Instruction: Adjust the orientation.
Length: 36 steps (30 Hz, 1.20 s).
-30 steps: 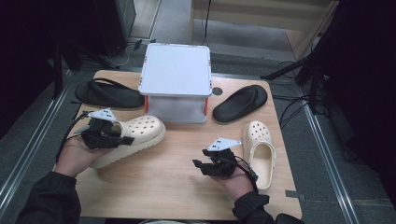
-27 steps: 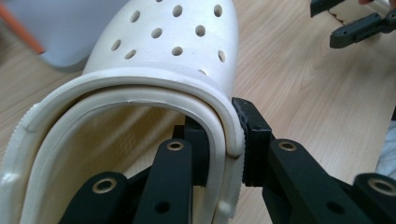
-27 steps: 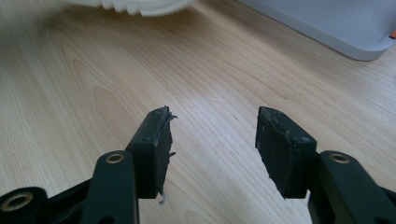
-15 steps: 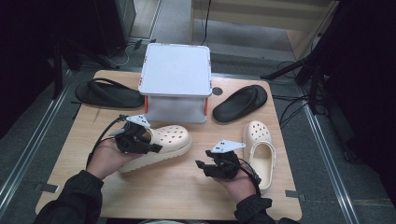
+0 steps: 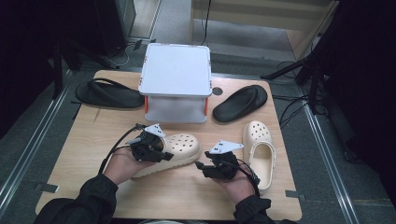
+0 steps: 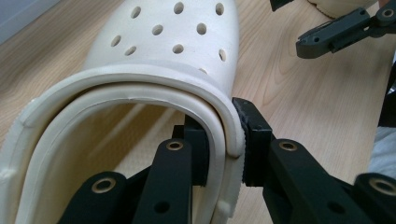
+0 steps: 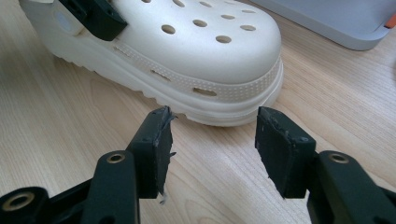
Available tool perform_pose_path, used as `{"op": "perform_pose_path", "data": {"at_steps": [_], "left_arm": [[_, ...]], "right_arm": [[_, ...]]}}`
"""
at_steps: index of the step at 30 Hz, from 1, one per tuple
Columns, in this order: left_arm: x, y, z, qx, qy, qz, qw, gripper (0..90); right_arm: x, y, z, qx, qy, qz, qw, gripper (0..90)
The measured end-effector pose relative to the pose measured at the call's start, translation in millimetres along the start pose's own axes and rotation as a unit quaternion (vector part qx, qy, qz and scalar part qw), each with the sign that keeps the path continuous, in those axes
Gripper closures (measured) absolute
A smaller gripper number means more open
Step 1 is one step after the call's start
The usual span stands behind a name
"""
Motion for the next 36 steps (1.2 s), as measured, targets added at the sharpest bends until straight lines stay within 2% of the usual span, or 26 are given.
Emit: {"op": "perform_pose_path", "data": {"at_steps": [8,13,16,18,22,23,27,29,31,35,36], "left_arm": [[3.7,1.1,2.6,0.012,-0.006,-0.003,0.9999,76.2],[0.5,-0.9,2.8,0.006,-0.005,0.001,1.0000,66.3],[-4.5,-2.9,3.3,0.010,-0.009,0.002,0.9999,60.5],[-13.3,-4.9,3.0,0.001,0.000,0.003,1.0000,58.3],[-24.0,-8.3,2.9,0.001,0.006,0.003,1.0000,55.9],[-31.3,-10.2,3.4,0.003,0.009,0.003,0.9999,53.7],[-43.9,-14.2,4.4,0.004,0.021,-0.003,0.9998,54.5],[-54.2,-23.3,7.0,-0.003,0.029,-0.008,0.9995,58.7],[-58.3,-30.9,10.3,-0.013,0.030,-0.008,0.9994,64.5],[-62.3,-41.2,14.6,-0.015,0.033,-0.014,0.9992,73.7],[-63.1,-44.5,15.6,-0.018,0.035,-0.015,0.9991,77.1]], "right_arm": [[3.5,0.4,0.0,-0.002,-0.005,0.001,1.0000,46.9],[3.7,0.2,-0.4,0.000,-0.002,0.002,1.0000,46.5],[4.0,-0.1,-0.5,0.000,-0.003,0.001,1.0000,47.0],[4.0,-0.5,-0.7,0.002,-0.004,-0.001,1.0000,49.3],[3.9,-0.9,-0.9,0.005,-0.004,0.000,1.0000,51.8],[3.8,-1.1,-1.2,0.008,-0.003,-0.003,1.0000,55.1],[3.9,-0.9,-2.0,0.015,-0.001,-0.011,0.9998,60.6],[4.5,-0.9,-2.0,0.019,-0.007,-0.017,0.9997,68.2],[5.1,-1.2,-2.5,0.022,-0.008,-0.022,0.9995,70.6],[6.1,-2.1,-4.2,0.019,-0.008,-0.025,0.9995,76.4],[6.5,-3.8,-5.4,0.024,-0.010,-0.028,0.9993,81.0]]}}
Point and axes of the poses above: each handheld gripper's, and its own axes: x roughly forward along the jaws, z roughly out of its underside, y roughly to its right, the point moved 3 cm from there along x, roughly forward along the jaws, and after that the axes turned 5 degrees about -z, right-handed, at the moved point
